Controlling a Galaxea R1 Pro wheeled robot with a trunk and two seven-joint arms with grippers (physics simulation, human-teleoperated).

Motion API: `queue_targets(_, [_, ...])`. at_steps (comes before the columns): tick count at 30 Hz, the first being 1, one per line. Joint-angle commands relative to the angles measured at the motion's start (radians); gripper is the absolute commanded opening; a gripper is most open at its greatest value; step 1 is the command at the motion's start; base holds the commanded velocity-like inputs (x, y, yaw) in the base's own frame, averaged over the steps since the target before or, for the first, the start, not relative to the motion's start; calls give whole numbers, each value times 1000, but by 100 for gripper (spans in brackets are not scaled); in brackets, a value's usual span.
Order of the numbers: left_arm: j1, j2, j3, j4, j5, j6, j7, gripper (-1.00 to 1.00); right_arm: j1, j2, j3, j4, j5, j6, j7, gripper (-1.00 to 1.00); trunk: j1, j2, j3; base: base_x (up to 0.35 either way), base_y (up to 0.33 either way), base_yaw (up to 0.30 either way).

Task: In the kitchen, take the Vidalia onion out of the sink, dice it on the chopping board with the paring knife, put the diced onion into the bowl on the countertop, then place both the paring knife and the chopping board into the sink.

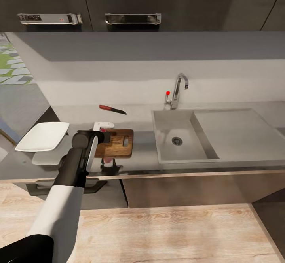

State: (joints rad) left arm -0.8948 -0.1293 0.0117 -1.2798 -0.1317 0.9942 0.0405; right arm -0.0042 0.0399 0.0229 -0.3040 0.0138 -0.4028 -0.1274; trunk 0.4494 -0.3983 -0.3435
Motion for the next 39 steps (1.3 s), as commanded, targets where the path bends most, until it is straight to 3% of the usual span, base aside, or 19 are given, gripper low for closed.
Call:
queue_targets(1, [-1, -1, 1, 1, -5, 4, -2, -100, 0, 0, 2, 0, 2, -2, -6, 100, 1, -2, -2, 35, 0, 0])
queue_targets(18, [-1, 0, 2, 6, -5, 4, -2, -100, 0, 0, 2, 0, 1, -2, -6, 100, 1, -2, -2, 4, 0, 0])
queue_targets(39, [-1, -1, 2, 34, -6, 3, -2, -100, 0, 2, 2, 0, 0, -2, -6, 100, 1, -2, -24, 0, 0, 0])
